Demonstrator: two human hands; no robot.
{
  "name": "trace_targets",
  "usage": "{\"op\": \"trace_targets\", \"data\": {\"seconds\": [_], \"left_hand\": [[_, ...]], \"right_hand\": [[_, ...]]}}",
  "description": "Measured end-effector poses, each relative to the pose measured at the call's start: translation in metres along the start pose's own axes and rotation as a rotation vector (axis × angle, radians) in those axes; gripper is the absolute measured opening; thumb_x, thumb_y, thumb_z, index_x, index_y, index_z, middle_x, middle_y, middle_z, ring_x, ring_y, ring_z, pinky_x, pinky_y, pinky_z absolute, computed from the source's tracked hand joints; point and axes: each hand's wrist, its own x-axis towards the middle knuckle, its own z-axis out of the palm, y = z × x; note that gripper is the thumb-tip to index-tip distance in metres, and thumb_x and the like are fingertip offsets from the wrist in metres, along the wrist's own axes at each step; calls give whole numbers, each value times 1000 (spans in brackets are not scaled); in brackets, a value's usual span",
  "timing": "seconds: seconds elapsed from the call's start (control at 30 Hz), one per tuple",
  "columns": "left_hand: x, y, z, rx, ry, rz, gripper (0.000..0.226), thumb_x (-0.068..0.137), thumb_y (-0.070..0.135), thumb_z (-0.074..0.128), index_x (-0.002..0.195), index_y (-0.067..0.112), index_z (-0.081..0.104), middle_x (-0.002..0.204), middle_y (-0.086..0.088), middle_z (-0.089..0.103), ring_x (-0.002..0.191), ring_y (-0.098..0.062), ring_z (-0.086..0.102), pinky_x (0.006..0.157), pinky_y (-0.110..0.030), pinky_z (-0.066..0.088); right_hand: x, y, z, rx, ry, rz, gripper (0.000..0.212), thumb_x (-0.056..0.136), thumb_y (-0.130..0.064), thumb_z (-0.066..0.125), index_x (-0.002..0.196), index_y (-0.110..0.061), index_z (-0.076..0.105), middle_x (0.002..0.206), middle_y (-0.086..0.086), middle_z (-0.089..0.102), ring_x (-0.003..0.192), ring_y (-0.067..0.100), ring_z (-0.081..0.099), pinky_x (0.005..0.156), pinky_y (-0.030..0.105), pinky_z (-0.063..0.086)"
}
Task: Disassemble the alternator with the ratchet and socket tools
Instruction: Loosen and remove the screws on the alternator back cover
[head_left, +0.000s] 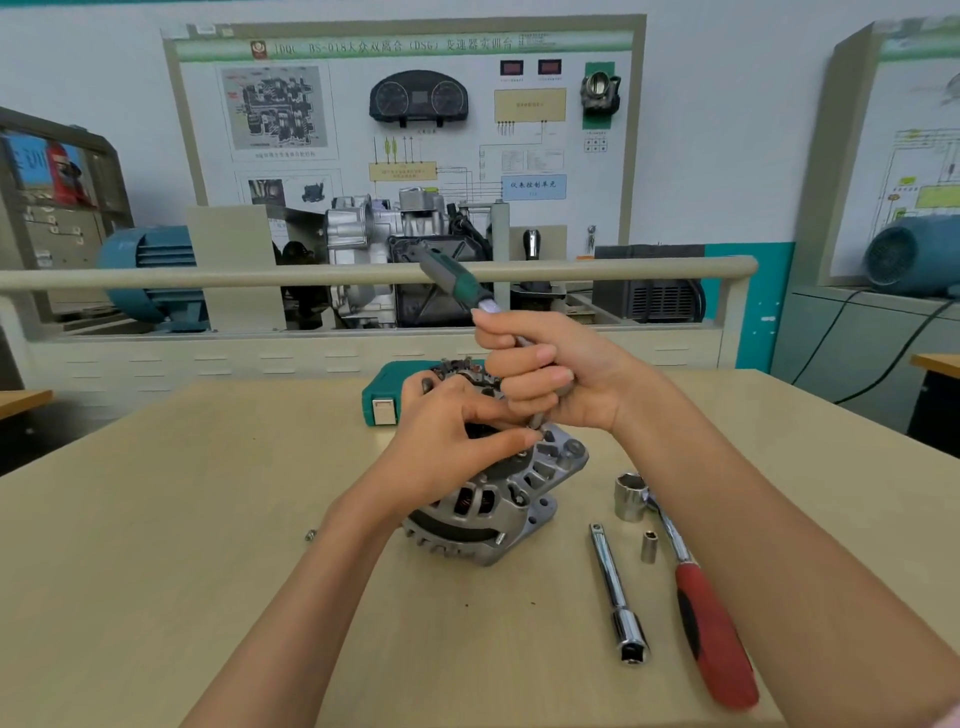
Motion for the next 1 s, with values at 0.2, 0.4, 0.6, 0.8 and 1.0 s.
{"op": "trace_targets", "data": {"seconds": [0.2,0.4,0.6,0.8,1.0], "left_hand": [[-1,-1,3,-7,49,3,15,67,55,63,80,60,57,69,26,61,85,-9,46,89,-14,14],[-1,1,3,30,40,-9,26,74,40,72,80,60,56,65,39,58,82,-3,46,91,-8,9],[-2,2,3,36,72,-4,22,79,39,69,78,59,58,63,27,57,82,-4,44,89,-11,12],[-1,2,5,3,63,-21,16,71,48,69,80,57,60,62,41,55,78,1,42,87,-11,13],[-1,1,5,5,63,-23,14,69,51,68,81,53,60,70,29,62,78,-6,43,87,-20,17]], "right_hand": [[-3,37,17,409,762,-631,26,101,-23,40,75,-17,39,38,-10,36,31,4,37,35,15,35],[-2,23,12,267,672,-427,27,99,-21,40,73,-20,35,36,-11,32,28,2,32,32,12,30],[-2,2,-1,78,123,-44,36,100,-28,38,65,-20,34,34,-12,29,24,0,27,30,12,22],[-1,24,11,340,512,-403,30,100,-27,39,71,-18,39,36,-10,35,28,1,35,31,14,31],[2,31,19,370,798,-569,24,101,-24,35,78,-18,37,35,-11,37,29,3,37,34,12,31]]}}
